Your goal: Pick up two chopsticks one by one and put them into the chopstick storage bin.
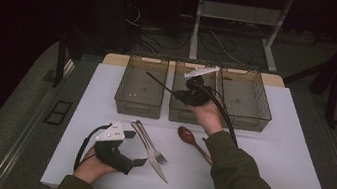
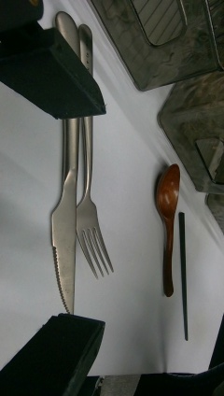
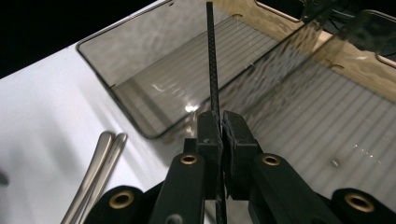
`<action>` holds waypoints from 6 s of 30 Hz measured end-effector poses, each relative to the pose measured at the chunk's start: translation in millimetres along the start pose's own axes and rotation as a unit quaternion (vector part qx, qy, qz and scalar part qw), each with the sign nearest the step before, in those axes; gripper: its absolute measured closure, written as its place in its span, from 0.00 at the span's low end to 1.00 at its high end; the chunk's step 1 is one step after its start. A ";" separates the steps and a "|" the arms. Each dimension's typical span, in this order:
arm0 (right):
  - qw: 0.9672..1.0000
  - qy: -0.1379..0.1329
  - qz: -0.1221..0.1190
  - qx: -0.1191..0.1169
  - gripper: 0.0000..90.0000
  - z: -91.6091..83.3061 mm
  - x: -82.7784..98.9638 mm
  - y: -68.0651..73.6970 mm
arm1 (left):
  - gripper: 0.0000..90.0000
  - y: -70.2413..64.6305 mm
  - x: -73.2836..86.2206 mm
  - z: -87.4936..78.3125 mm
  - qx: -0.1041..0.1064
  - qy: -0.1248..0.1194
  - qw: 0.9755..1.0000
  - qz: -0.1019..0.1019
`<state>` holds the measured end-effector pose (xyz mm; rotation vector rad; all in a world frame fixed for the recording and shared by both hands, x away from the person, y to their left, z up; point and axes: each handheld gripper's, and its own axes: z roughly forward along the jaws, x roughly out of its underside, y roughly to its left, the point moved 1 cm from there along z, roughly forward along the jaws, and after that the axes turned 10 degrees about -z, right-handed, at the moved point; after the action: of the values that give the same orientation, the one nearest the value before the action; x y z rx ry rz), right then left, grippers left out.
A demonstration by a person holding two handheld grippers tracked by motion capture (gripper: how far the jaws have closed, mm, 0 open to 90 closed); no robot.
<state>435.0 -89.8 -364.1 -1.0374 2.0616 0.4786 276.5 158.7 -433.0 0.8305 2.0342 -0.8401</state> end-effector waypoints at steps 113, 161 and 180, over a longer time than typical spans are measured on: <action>0.999 -0.040 0.006 -0.018 0.41 -156.0 188.9 14.2 | 0.00 0.9 0.3 1.9 0.009 0.003 1.000 -0.001; 0.993 0.114 -0.024 -0.002 0.95 -134.0 222.7 11.0 | 0.00 -3.2 0.4 1.7 0.002 0.005 1.000 0.003; 0.996 0.090 -0.013 -0.006 0.95 -140.7 219.9 6.3 | 0.00 -3.0 0.5 1.8 0.002 0.003 1.000 0.003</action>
<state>281.6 -285.4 -444.0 -1.1475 2.2022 0.3967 274.6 155.8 -433.4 0.8417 2.0358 -0.8401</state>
